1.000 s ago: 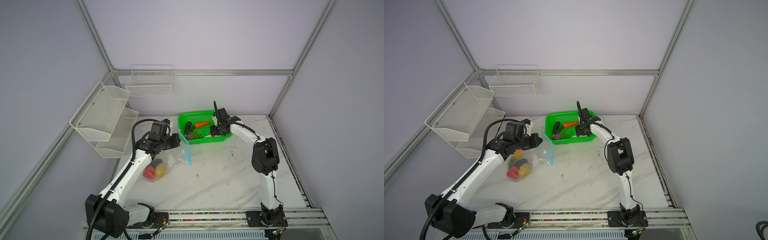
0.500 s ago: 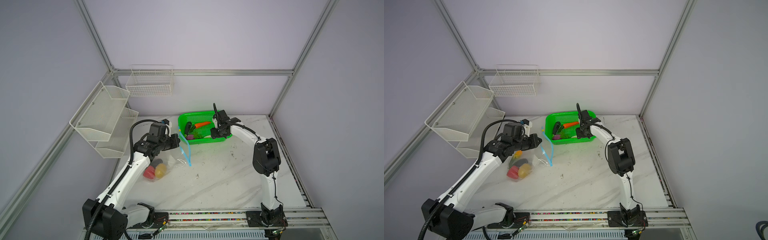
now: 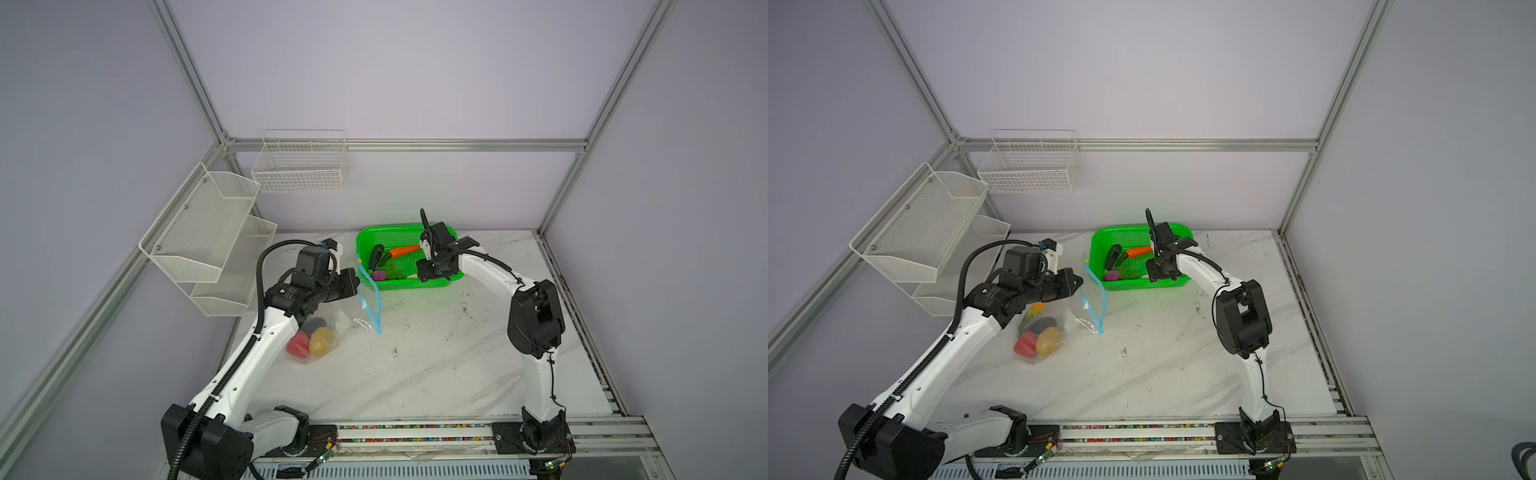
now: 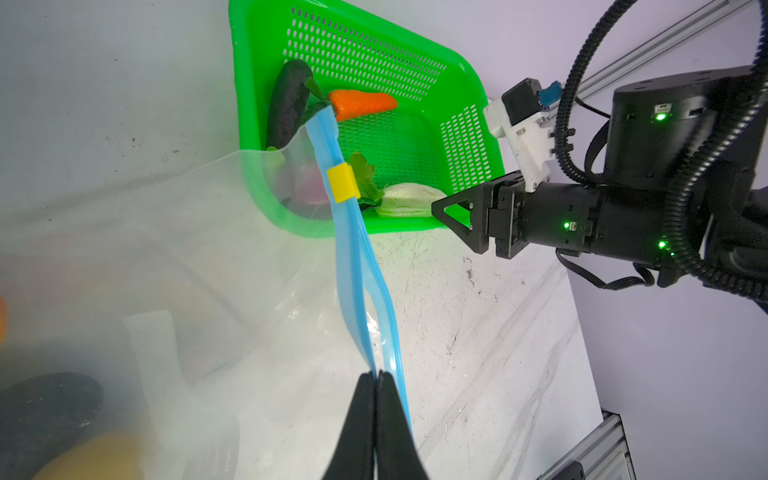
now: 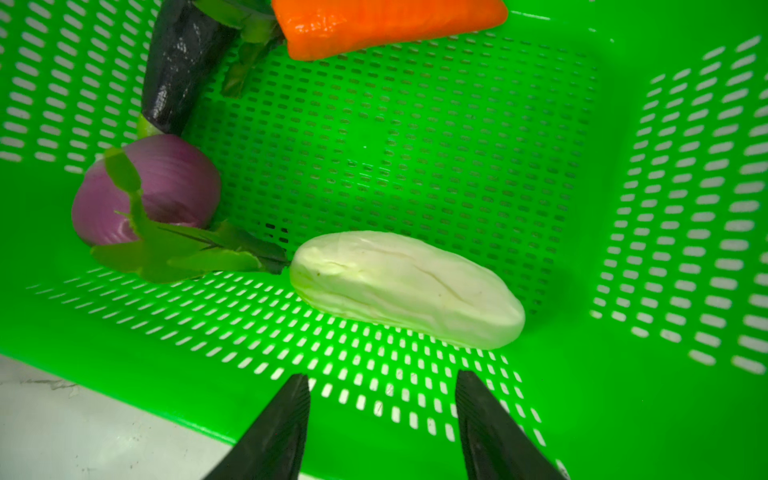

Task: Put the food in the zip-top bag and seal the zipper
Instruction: 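Lower the open right gripper toward the white bok choy in the basket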

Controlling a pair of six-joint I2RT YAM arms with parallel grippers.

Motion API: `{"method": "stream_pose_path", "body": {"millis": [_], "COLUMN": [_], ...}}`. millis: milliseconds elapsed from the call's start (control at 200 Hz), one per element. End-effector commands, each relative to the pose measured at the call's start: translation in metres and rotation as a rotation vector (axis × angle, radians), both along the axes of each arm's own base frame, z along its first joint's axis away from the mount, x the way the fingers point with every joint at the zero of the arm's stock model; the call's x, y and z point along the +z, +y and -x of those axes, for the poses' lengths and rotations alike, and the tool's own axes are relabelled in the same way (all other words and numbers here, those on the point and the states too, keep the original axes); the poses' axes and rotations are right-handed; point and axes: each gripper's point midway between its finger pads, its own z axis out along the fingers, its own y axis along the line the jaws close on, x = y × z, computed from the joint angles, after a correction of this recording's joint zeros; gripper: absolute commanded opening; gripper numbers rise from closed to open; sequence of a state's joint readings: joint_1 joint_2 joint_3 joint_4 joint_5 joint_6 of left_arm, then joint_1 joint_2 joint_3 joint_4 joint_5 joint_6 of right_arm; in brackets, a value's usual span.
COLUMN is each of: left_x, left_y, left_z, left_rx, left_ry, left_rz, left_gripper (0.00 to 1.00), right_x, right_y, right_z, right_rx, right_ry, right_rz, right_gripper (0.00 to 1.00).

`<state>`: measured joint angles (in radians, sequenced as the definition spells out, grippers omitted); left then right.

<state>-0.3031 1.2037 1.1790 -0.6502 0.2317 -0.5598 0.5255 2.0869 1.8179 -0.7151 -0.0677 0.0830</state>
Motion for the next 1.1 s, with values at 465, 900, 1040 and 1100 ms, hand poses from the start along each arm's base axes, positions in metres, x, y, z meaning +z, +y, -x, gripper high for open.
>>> {"method": "stream_pose_path", "body": {"millis": [465,900,1040,1100], "left_x": [0.014,0.013,0.011,0.011], "left_y": [0.004,0.005,0.004,0.003], "left_z": [0.001,0.001,-0.002,-0.003], "left_rx": [-0.022,-0.027,-0.020,-0.024], "left_ry": [-0.057,-0.036,-0.028,-0.021], "left_rz": [0.035,0.022,0.024,0.028], "left_gripper": [0.00,0.00,0.00,0.00], "right_x": [-0.006,-0.017,-0.031,-0.037], "right_y": [0.015,0.026,0.019,0.017], "right_z": [0.008,-0.005,-0.004,-0.006], "right_rx": [0.127,0.383,0.390,0.388], "right_ry": [0.066,0.030,0.045,0.052], "right_rz": [0.083,0.126,0.171,0.186], "right_gripper": [0.71,0.78,0.82,0.82]}}
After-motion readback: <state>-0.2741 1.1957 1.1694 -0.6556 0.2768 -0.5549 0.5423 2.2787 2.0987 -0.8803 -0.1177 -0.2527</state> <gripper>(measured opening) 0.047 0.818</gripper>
